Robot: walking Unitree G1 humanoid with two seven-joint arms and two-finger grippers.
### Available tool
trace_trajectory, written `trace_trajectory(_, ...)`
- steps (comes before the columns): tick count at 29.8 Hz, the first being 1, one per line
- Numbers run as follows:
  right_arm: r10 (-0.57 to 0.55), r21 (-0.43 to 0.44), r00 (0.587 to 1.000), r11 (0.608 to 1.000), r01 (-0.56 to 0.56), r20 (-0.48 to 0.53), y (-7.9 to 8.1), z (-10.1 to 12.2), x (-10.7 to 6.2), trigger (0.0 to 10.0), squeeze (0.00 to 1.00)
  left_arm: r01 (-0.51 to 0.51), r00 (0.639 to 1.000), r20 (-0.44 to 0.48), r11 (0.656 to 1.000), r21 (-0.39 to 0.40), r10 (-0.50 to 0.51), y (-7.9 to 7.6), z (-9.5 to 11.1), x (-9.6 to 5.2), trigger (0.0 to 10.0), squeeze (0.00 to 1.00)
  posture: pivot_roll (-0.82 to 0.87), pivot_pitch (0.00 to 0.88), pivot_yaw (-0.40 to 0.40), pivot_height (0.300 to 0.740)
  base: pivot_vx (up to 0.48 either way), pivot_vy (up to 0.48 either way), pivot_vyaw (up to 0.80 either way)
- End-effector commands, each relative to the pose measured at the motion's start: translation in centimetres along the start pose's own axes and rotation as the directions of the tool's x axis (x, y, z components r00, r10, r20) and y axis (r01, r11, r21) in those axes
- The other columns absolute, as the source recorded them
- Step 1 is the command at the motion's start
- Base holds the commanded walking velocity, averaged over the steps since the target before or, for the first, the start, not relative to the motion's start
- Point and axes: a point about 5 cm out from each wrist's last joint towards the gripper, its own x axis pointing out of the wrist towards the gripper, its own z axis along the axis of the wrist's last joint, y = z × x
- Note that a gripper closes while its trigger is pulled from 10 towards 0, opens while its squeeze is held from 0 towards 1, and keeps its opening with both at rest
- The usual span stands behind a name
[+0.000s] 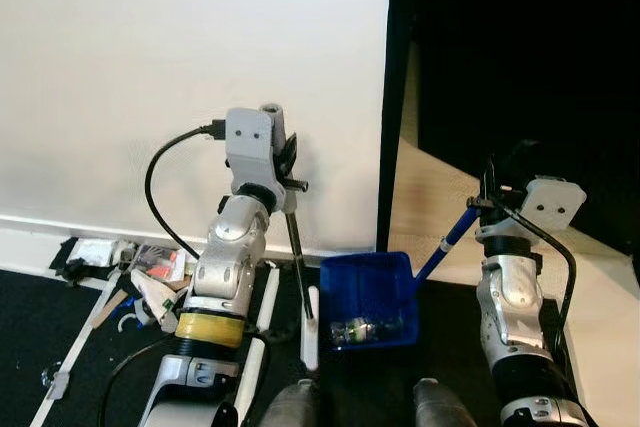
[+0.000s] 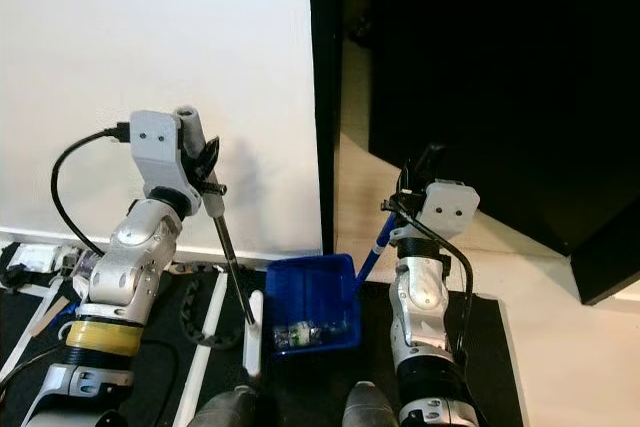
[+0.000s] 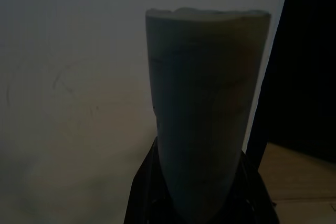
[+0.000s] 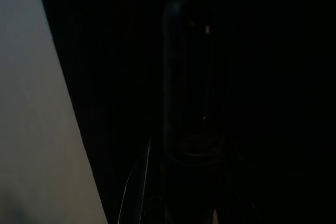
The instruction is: Sweep floor
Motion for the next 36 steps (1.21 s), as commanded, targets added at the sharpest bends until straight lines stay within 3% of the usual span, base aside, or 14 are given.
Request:
trace_trajectory(1,0.018,0.003,1.0,1.0,-0.018,0.02,0.5,0.2,0.1,10.0,0.0,0.011,1.0,0.029,1.0,0.008,-0.011,-0.5,0.5,0.4,10.0,0.0,-0.02,0.0,0.087,0.74,0.0,0.0,0.0)
trace_trajectory(7,0.032,0.01,0.999,0.999,-0.032,0.014,1.0,-0.1,-0.1,10.0,0.0,0.027,1.0,0.01,0.999,0.025,-0.027,-1.1,-0.3,0.5,10.0,0.0,-0.03,0.0,0.076,0.74,0.0,0.0,0.0)
trace_trajectory(14,0.054,0.01,0.998,0.998,-0.054,-0.01,1.5,-0.6,-0.3,10.0,0.0,0.015,1.0,-0.01,0.999,0.04,-0.014,-0.7,-0.8,0.3,10.0,0.0,-0.02,0.0,0.074,0.74,0.0,0.0,0.0)
trace_trajectory(22,0.006,-0.016,0.995,1.0,-0.007,-0.095,-0.1,-2.9,-1.9,10.0,0.0,-0.003,0.999,-0.049,0.998,0.056,0.006,0.1,-2.5,-0.9,10.0,0.0,-0.01,0.0,0.08,0.74,0.0,0.0,0.0)
trace_trajectory(30,-0.005,-0.013,0.996,1.0,0.004,-0.084,-0.1,-2.8,-1.9,10.0,0.0,-0.01,0.998,-0.067,0.997,0.078,0.015,1.0,-3.1,-1.4,10.0,0.0,-0.02,0.0,0.086,0.74,0.0,0.0,0.0)
trace_trajectory(36,0.0,-0.017,0.997,1.0,-0.002,-0.081,0.0,-2.8,-1.8,10.0,0.0,-0.01,0.998,-0.069,0.997,0.074,0.015,0.7,-3.3,-1.2,10.0,0.0,-0.02,0.0,0.086,0.74,0.0,0.0,0.0)
